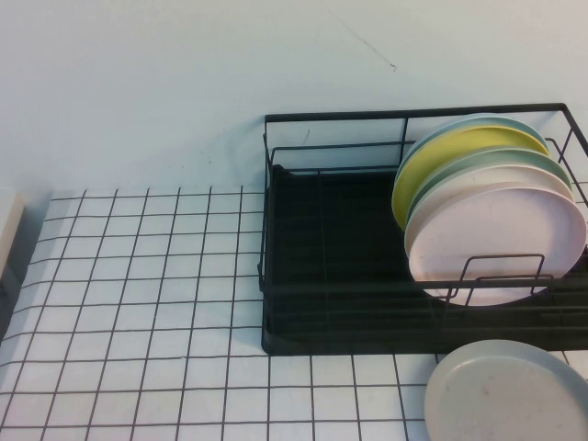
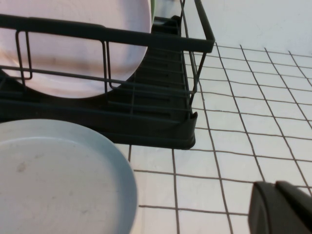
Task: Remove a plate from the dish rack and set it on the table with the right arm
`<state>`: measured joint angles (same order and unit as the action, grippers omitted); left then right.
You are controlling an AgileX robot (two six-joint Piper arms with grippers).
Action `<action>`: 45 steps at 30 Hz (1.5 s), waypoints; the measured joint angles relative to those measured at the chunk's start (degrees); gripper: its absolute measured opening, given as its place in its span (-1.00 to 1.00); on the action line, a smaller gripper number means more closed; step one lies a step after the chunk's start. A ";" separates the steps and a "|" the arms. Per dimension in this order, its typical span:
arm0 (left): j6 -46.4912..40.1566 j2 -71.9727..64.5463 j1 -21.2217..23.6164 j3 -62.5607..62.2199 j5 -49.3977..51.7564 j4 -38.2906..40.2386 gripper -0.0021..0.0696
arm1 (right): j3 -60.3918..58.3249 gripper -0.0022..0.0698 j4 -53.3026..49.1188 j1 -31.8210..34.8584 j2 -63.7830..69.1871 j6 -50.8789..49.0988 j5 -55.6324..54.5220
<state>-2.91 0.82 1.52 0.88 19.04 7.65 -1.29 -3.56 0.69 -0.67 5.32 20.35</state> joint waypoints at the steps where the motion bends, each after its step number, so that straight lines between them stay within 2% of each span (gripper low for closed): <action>1: 0.00 0.00 0.00 0.00 0.00 0.00 -0.95 | 0.00 -0.95 0.00 0.00 0.00 0.00 0.00; 18: 0.00 0.00 0.00 0.00 0.00 0.00 -0.95 | 0.00 -0.95 0.00 0.00 0.00 0.00 -1.35; 21: 0.00 0.00 0.00 0.00 0.00 0.00 -0.95 | -0.41 -0.95 -0.58 0.00 0.00 0.00 -7.11; 32: 0.00 0.00 0.00 0.00 0.00 0.00 -0.95 | -0.41 -0.95 -3.11 0.00 0.00 -0.25 -46.30; 35: 0.00 0.00 0.00 0.00 0.00 0.00 -0.95 | -0.41 -0.95 -1.48 0.00 0.00 2.59 -51.63; 40: 0.00 0.00 0.00 0.00 0.00 0.00 -0.95 | -0.41 -0.95 2.41 0.00 0.00 5.89 -50.75; 42: 0.00 0.00 0.00 0.00 0.00 0.00 -0.95 | 1.15 -0.95 2.93 0.00 -0.03 5.99 -44.27; 45: 0.00 0.00 0.00 0.00 0.00 0.00 -0.95 | 7.48 -0.95 3.56 0.00 1.34 6.11 -27.14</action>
<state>-2.91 0.82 1.52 0.88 19.04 7.65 6.19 0.00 0.69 0.66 11.43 -6.79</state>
